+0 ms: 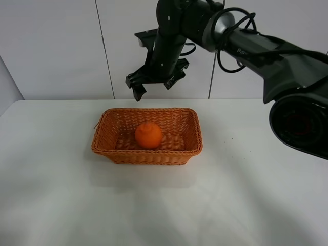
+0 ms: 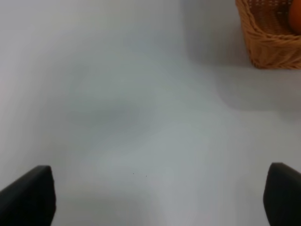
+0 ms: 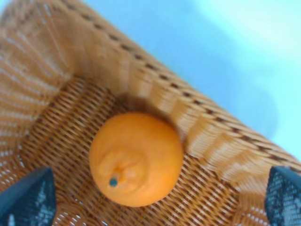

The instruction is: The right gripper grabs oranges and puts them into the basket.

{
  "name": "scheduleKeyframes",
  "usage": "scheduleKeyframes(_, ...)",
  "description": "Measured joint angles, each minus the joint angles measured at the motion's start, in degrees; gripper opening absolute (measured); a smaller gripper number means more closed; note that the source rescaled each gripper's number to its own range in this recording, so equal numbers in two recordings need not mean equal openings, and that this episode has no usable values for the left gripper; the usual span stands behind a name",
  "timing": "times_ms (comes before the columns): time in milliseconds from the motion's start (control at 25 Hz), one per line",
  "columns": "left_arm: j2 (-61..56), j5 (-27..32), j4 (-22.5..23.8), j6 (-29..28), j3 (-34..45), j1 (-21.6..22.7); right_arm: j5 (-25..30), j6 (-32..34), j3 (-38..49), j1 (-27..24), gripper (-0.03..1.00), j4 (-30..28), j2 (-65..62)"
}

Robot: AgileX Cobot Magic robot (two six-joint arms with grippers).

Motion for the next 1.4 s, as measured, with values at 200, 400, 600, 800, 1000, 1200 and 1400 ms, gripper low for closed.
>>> scheduleKeyframes(200, 0.0, 0.0, 0.0, 0.0, 0.0, 0.0, 0.5, 0.0, -0.1, -5.0, 1.0, 0.0, -0.7)
scheduleKeyframes(400, 0.0, 0.0, 0.0, 0.0, 0.0, 0.0, 0.5, -0.3, -0.1, -13.8, 1.0, 0.0, -0.7)
scheduleKeyframes(600, 0.0, 0.0, 0.0, 0.0, 0.0, 0.0, 0.5, -0.3, 0.0, -23.1, 1.0, -0.3, -0.7)
scheduleKeyframes(800, 0.0, 0.0, 0.0, 0.0, 0.0, 0.0, 0.5, -0.3, 0.0, -30.6, 1.0, -0.4, -0.7)
scheduleKeyframes(1000, 0.0, 0.0, 0.0, 0.0, 0.0, 0.0, 0.5, -0.3, 0.0, -34.0, 1.0, -0.5, -0.7)
scheduleKeyframes(1200, 0.0, 0.0, 0.0, 0.0, 0.0, 0.0, 0.5, -1.4, 1.7, -34.0, 1.0, 0.0, -1.7)
scheduleKeyframes(1400, 0.0, 0.0, 0.0, 0.0, 0.0, 0.0, 0.4, -1.8, 6.0, -33.8, 1.0, 0.0, -5.2)
